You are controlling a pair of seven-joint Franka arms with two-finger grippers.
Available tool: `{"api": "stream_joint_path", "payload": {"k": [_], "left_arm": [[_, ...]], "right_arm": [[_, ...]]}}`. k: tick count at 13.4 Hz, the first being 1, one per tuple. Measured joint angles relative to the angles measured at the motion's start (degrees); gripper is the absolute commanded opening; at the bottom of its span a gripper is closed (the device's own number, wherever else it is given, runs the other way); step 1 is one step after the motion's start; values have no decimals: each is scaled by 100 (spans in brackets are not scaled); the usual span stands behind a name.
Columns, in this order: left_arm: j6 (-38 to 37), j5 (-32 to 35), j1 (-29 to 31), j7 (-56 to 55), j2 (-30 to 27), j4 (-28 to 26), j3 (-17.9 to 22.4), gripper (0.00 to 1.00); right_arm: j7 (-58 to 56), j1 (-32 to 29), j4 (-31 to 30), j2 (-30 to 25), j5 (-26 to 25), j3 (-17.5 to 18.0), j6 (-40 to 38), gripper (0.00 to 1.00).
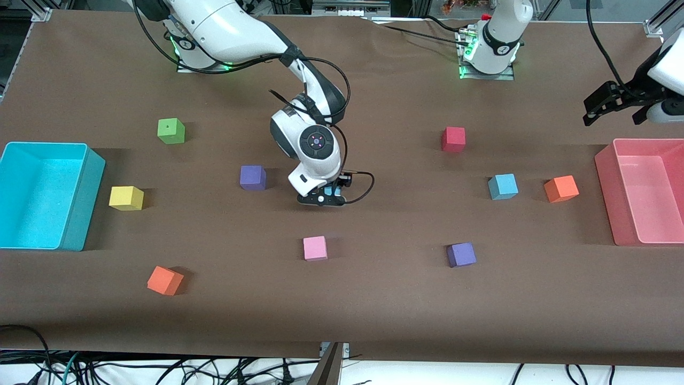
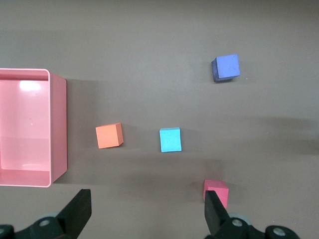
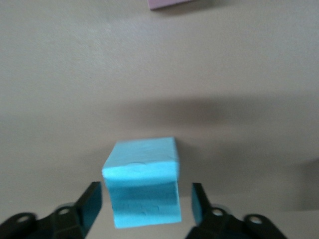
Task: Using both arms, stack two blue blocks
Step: 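Lift the light blue cube with the right gripper toward the table middle, then lower the blue cube with the right gripper while the left gripper reaches another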
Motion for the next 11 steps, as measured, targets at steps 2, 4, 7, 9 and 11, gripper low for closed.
{"api": "stream_joint_path", "payload": {"k": [2, 4, 7, 9, 11], "left_arm": [[56, 0, 0, 0, 95, -63, 0, 100], [301, 0, 0, 0, 183, -232, 0, 100], [939, 0, 0, -4, 325, -712, -1, 100], [1495, 0, -3, -5, 440, -1109, -3, 100], [2103, 0, -10, -8, 560, -1536, -4, 100]], "right_arm": [[-26, 48, 99, -52, 0, 2, -38, 100], [-365, 60, 157, -246, -4, -13, -270, 100], [-1674, -77, 181, -712, -2, -91, -1038, 100], [-2584, -222, 176, -944, 0, -113, -1529, 100], [-3573, -427, 109, -1095, 132, -127, -1781, 100]]}}
